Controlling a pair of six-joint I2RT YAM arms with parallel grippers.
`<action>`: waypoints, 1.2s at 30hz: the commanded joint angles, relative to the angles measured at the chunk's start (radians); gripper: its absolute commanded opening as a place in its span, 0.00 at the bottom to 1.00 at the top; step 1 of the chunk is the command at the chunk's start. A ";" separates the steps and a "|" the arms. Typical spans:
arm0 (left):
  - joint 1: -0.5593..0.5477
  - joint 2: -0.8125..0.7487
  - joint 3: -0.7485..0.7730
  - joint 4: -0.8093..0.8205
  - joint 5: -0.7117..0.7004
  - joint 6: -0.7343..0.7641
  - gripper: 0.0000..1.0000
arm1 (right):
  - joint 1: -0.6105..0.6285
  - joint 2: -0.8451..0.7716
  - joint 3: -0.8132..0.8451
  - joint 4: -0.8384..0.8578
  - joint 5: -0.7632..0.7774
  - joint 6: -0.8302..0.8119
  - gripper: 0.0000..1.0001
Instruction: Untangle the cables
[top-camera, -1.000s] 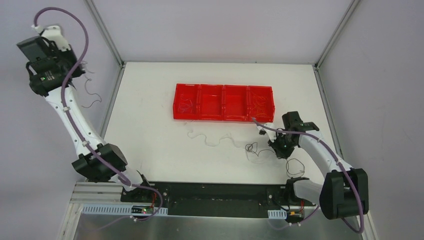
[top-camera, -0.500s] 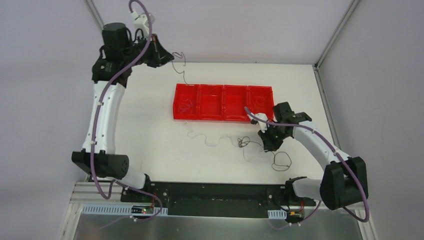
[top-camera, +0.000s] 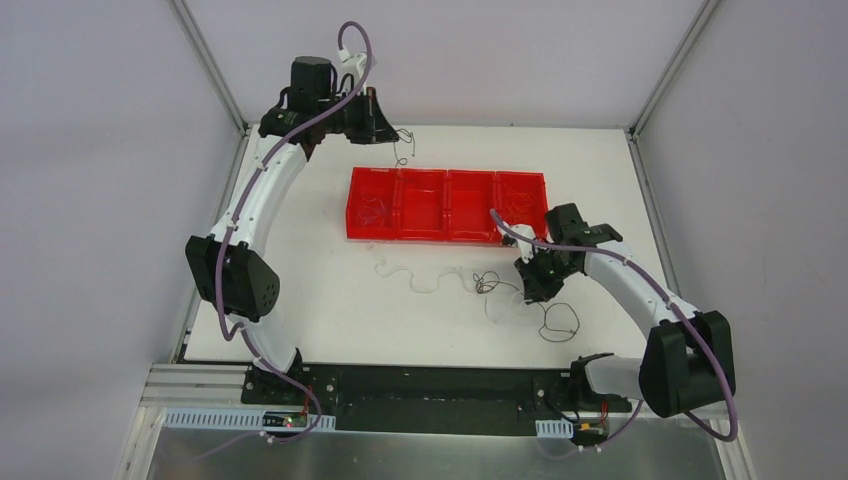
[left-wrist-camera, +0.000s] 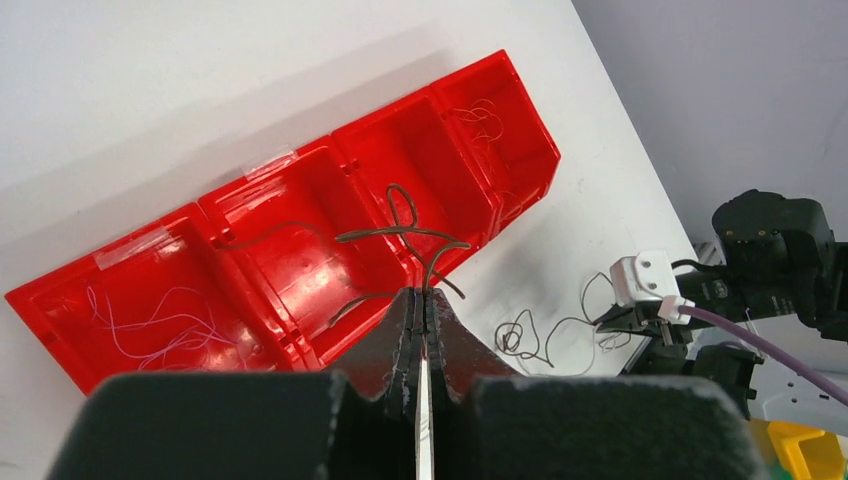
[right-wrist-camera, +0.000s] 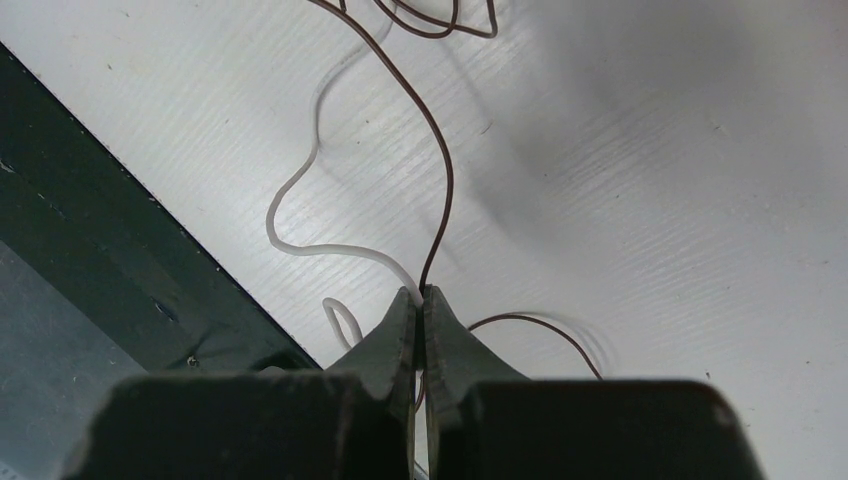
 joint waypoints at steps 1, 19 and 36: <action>0.001 -0.006 0.017 0.056 0.011 -0.012 0.00 | 0.005 0.022 0.036 0.012 -0.037 0.011 0.00; -0.006 0.097 0.042 0.064 0.048 -0.020 0.00 | 0.004 0.068 0.053 0.016 -0.047 0.020 0.00; -0.030 0.146 -0.035 0.087 0.016 0.040 0.00 | 0.004 0.121 0.071 0.023 -0.060 0.032 0.00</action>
